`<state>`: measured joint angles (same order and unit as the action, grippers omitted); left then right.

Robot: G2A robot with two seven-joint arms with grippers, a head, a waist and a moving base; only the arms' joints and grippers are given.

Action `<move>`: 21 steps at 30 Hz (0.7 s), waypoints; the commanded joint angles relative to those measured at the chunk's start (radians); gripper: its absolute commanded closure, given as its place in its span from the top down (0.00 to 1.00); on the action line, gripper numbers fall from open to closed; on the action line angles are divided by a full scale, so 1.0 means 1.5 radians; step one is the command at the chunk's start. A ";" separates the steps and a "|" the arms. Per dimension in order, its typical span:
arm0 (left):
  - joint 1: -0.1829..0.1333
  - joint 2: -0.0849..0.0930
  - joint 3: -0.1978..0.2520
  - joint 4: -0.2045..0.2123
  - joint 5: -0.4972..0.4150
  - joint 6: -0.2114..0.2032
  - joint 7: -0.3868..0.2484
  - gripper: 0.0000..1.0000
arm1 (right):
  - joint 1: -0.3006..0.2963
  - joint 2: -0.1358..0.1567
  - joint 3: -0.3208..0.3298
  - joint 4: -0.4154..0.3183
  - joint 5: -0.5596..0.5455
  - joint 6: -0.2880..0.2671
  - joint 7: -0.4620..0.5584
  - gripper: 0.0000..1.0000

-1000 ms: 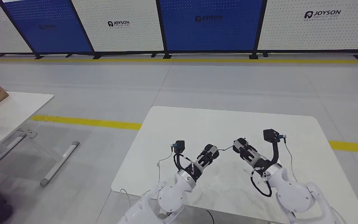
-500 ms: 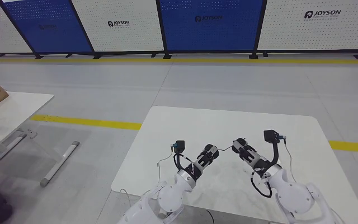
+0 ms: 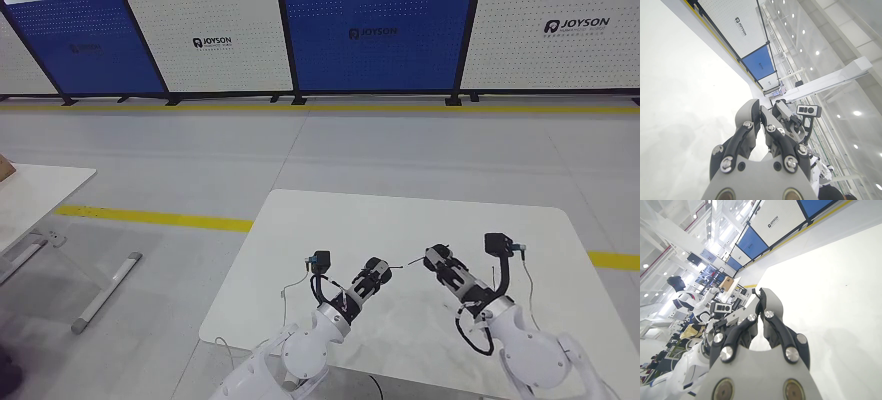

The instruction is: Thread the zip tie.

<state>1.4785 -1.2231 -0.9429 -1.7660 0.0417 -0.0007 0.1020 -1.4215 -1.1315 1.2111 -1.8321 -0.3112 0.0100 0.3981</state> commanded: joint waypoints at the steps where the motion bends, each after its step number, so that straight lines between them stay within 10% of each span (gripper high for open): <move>1: 0.000 0.000 0.000 0.000 0.000 0.000 0.000 0.00 | -0.002 0.000 0.003 -0.002 0.000 0.000 0.003 0.00; 21: 0.000 0.000 0.000 0.000 0.000 0.000 0.000 0.00 | 0.025 -0.009 -0.023 0.027 -0.016 0.014 0.023 0.00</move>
<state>1.4785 -1.2231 -0.9429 -1.7660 0.0417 -0.0007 0.1020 -1.3840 -1.1440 1.1765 -1.7916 -0.3355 0.0317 0.4318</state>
